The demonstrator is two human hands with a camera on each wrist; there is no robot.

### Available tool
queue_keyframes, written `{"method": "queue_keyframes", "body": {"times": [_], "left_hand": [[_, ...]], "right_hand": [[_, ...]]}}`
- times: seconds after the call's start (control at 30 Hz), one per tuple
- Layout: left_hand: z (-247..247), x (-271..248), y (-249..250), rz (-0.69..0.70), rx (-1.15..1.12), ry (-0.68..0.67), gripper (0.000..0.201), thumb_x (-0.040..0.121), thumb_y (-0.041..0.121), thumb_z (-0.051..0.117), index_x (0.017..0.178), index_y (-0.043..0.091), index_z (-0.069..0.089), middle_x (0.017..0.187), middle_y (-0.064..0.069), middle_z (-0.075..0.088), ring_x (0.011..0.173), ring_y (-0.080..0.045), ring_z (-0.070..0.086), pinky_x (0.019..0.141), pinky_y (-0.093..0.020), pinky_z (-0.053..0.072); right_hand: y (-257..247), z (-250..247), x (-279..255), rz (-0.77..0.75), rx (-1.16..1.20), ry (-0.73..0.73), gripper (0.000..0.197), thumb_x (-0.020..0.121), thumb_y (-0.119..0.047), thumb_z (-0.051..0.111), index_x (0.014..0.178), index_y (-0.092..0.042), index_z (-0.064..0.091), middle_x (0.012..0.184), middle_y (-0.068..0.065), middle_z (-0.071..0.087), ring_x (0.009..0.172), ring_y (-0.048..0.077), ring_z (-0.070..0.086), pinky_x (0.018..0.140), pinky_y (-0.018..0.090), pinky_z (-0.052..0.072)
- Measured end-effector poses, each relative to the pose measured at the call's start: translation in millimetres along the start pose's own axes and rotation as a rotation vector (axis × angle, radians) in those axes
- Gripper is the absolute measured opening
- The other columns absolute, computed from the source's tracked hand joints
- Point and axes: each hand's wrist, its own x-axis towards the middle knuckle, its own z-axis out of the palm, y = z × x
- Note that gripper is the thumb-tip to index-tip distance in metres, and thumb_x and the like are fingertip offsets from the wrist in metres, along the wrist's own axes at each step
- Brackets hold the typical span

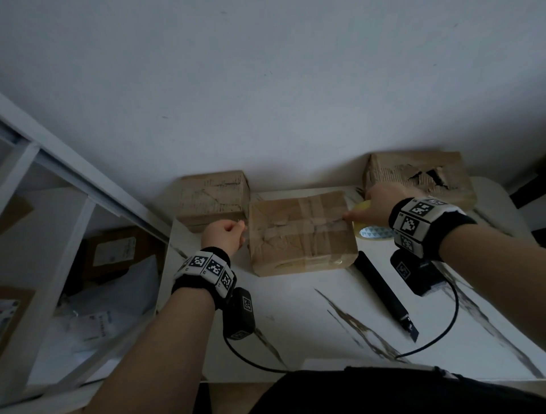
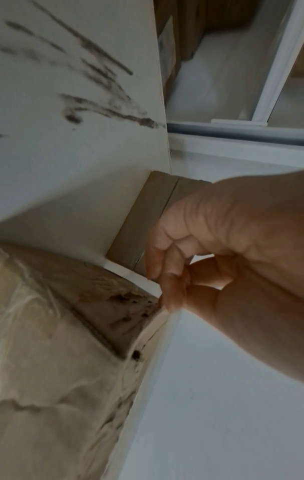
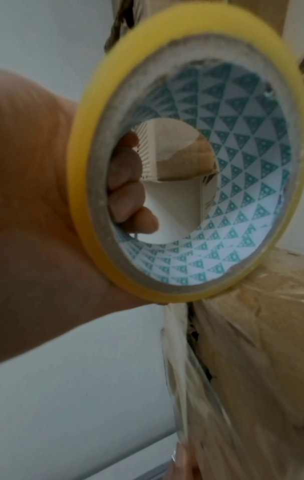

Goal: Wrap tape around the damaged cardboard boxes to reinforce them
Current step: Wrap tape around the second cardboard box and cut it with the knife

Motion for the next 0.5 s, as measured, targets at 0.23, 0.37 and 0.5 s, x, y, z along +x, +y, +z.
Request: {"method": "queue_keyframes", "body": {"times": [0.23,0.37,0.5], "left_hand": [[13.5,2.1,0.6,-0.035,-0.109,-0.106,0.025,0.099,0.017,0.044,0.092,0.004,0.065,0.064,-0.006,0.054,0.062,-0.014,0.052,0.073,-0.031,0.052],[11.1,3.0,1.0,-0.01,-0.122,-0.12,0.025,0.1,0.016,0.042,0.094,0.008,0.064,0.067,-0.005,0.053,0.063,-0.013,0.051,0.07,-0.029,0.052],[5.6,3.9,-3.6,0.019,-0.103,-0.111,0.028,0.1,0.018,0.04,0.083,0.017,0.062,0.074,-0.003,0.055,0.065,-0.012,0.052,0.065,-0.027,0.049]], "right_hand": [[13.5,-9.4,-0.3,0.02,-0.053,-0.008,0.059,0.071,-0.076,0.055,0.076,-0.017,0.059,0.083,0.001,0.059,0.085,0.024,0.057,0.072,0.03,0.043],[12.0,-11.1,-3.5,0.027,-0.056,-0.015,0.058,0.071,-0.075,0.055,0.071,-0.017,0.056,0.075,0.0,0.055,0.082,0.023,0.056,0.072,0.03,0.045],[5.6,-10.5,-4.4,0.028,-0.062,-0.029,0.06,0.071,-0.075,0.055,0.074,-0.015,0.054,0.072,-0.001,0.052,0.081,0.024,0.056,0.072,0.031,0.047]]}}
